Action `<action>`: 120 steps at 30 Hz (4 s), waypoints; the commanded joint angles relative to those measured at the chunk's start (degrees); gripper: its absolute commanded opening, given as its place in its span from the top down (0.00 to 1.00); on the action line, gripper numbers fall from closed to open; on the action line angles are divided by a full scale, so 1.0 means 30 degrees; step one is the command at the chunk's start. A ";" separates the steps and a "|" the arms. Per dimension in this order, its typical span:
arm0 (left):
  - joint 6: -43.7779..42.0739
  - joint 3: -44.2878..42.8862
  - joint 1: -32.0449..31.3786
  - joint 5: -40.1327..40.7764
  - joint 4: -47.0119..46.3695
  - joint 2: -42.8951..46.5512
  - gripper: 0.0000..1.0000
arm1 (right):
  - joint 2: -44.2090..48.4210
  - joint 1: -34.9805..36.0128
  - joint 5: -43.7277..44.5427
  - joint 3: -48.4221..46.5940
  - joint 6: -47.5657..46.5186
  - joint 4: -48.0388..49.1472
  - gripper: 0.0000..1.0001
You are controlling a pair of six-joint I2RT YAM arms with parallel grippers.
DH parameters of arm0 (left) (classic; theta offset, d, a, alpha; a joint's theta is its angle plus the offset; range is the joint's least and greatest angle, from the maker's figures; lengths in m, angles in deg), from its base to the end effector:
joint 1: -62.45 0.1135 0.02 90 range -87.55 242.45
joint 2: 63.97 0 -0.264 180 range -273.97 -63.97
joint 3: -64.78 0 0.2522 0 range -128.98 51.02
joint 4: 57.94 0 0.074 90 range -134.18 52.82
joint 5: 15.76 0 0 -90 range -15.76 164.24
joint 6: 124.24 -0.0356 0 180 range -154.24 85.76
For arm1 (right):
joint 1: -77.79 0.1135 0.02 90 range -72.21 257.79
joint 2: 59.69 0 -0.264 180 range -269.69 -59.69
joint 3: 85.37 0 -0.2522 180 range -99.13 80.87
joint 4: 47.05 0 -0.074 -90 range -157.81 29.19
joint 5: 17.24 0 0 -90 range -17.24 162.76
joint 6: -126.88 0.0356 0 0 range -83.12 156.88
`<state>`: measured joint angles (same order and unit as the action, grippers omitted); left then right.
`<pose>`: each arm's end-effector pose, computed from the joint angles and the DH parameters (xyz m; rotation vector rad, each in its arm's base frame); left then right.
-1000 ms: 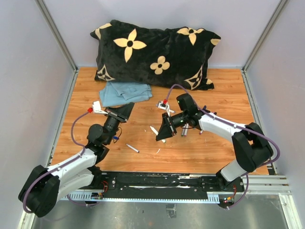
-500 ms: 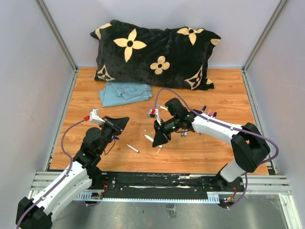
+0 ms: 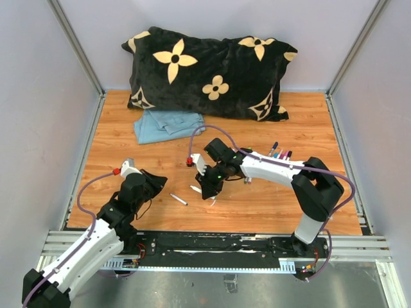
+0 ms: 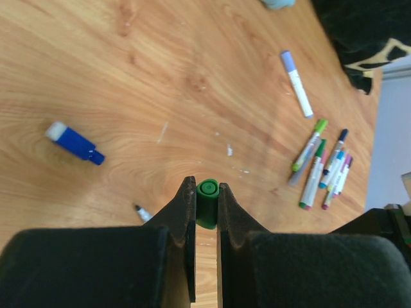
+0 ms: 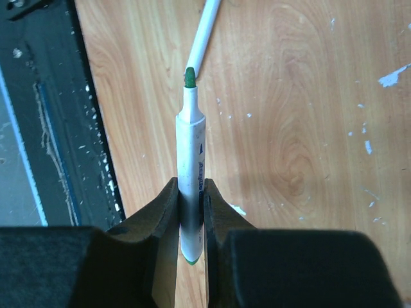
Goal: Open the pen caps
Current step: Place the pen at the center of the board, then place the pen cap at the center of the board, then pick up the pen from the center of the board.
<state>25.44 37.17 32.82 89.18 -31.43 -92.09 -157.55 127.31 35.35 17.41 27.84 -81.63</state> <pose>0.1227 -0.0592 0.1864 -0.7053 1.9788 -0.7062 0.2111 0.2806 0.2021 -1.5021 2.1189 1.1003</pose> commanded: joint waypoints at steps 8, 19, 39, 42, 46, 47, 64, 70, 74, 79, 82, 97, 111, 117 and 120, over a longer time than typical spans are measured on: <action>0.0195 -0.0921 0.0178 0.2358 0.0670 -0.3026 1.00 | -0.3584 0.1073 0.2849 -0.4218 0.2305 -0.1120 0.99; 0.0378 -0.1897 0.0207 0.3756 0.0061 -0.6893 1.00 | -0.6355 0.2044 0.3762 -0.6397 0.2945 -0.2154 0.94; 0.0498 -0.3126 0.1259 0.4036 -0.2151 -1.1836 0.82 | -0.7287 0.2217 0.4734 -0.6427 0.3802 -0.2235 0.82; 0.0459 -0.3101 0.1340 0.4060 -0.2465 -1.2104 0.78 | -0.7396 0.2215 0.4951 -0.6457 0.3804 -0.2290 0.81; 0.0630 -0.3114 0.1379 0.4168 -0.2492 -1.2414 0.76 | -0.7514 0.2186 0.5085 -0.6465 0.3775 -0.2321 0.78; 0.0664 -0.3019 0.1380 0.4154 -0.2618 -1.2426 0.75 | -0.7563 0.2208 0.5046 -0.6501 0.3774 -0.2377 0.77; 0.0232 -0.3339 0.1380 0.3774 -0.1460 -1.0522 0.67 | -0.6395 0.2059 0.5145 -0.7080 0.2838 -0.3029 0.59; -0.0826 -0.3342 0.1379 0.2667 -0.1007 -0.7135 0.63 | -0.3639 0.1915 0.5570 -0.7355 0.0276 -0.4235 0.45; -0.1910 -0.2691 0.1380 0.0977 -0.1475 -0.4788 0.60 | -0.1305 0.1233 0.4437 -0.6572 -0.2918 -0.5349 0.41; -0.3699 -0.0916 0.1378 -0.2417 -0.4464 -0.1905 0.44 | 0.1553 -0.1847 0.1165 -0.5540 -0.5482 -0.6290 0.41; -0.4399 -0.0237 0.1376 -0.3865 -0.5891 -0.0498 0.31 | 0.3395 -0.4096 -0.0773 -0.4414 -0.6316 -0.6273 0.41; -0.8084 -0.1601 0.1380 -0.7382 -0.7386 -0.0964 0.01 | 0.8302 -1.0558 -0.1305 -0.2371 -0.5435 -0.2685 0.24; -1.2892 -0.8057 0.1380 -0.7736 -0.0799 -0.3673 0.01 | 0.2194 -1.0223 -0.2525 -0.6596 -0.9242 -0.5719 0.02; -1.5986 -0.9254 0.1379 -0.5180 0.1736 -0.2929 0.01 | -0.2140 -0.9386 0.0715 -1.0168 -0.9670 -0.7702 0.02; -1.5997 -0.7740 0.1380 -0.4606 0.0954 -0.1531 0.01 | -0.4406 -0.8578 0.2536 -1.1701 -0.9746 -0.8266 0.01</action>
<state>-18.01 10.88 36.56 71.48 -30.12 -100.99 -164.31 97.84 34.98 -12.58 0.35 -101.15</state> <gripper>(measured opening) 0.992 0.985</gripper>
